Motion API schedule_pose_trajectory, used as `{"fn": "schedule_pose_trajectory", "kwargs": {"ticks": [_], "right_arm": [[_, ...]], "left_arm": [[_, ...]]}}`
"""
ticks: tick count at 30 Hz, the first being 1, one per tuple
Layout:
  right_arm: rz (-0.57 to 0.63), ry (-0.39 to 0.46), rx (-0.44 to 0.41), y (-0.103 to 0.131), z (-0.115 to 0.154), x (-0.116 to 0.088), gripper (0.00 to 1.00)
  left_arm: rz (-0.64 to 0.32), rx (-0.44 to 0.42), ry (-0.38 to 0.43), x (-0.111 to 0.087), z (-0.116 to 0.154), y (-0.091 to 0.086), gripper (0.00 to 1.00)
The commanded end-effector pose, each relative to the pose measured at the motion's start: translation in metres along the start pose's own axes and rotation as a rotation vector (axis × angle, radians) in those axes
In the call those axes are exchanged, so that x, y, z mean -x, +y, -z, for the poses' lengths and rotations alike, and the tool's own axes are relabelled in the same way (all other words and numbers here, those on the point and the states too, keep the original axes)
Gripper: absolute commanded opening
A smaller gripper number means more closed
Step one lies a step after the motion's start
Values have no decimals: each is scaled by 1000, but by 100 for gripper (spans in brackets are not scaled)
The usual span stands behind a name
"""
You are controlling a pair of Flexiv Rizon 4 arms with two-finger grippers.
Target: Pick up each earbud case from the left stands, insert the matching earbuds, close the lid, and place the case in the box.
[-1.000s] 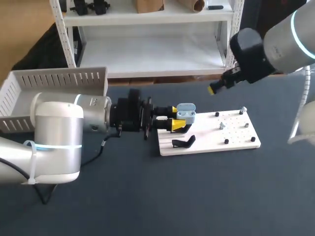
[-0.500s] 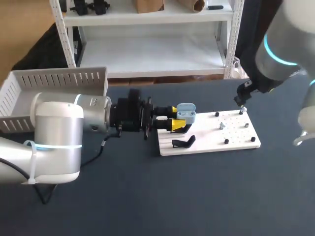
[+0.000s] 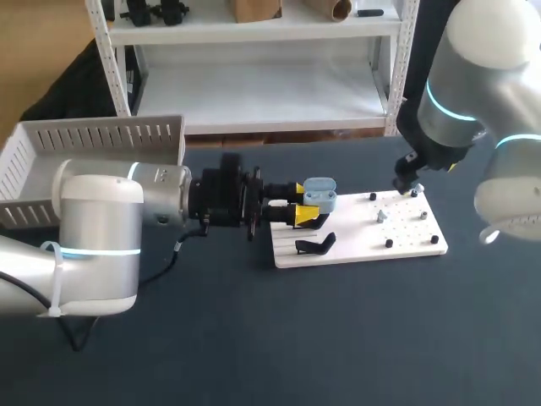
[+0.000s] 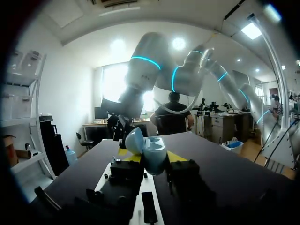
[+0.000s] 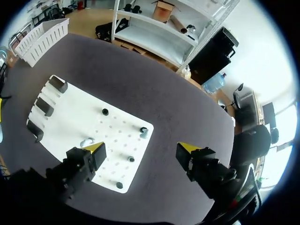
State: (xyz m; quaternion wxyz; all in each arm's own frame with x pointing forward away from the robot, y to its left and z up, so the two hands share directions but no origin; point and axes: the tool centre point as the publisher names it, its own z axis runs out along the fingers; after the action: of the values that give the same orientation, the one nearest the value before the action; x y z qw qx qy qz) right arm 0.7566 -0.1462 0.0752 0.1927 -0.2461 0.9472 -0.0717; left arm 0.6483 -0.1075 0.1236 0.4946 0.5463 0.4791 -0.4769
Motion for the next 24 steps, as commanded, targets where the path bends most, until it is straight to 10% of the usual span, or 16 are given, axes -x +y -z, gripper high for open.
{"fn": "schedule_pose_trajectory", "kwargs": {"ticks": [1,24], "right_arm": [[4,-4,21,-4,-13,0,78],[-11,20,56,3,-45,5,49]], "left_arm": [[-2,0,-3,-1,0,1,0],[-2,0,-3,-1,0,1,0]]}}
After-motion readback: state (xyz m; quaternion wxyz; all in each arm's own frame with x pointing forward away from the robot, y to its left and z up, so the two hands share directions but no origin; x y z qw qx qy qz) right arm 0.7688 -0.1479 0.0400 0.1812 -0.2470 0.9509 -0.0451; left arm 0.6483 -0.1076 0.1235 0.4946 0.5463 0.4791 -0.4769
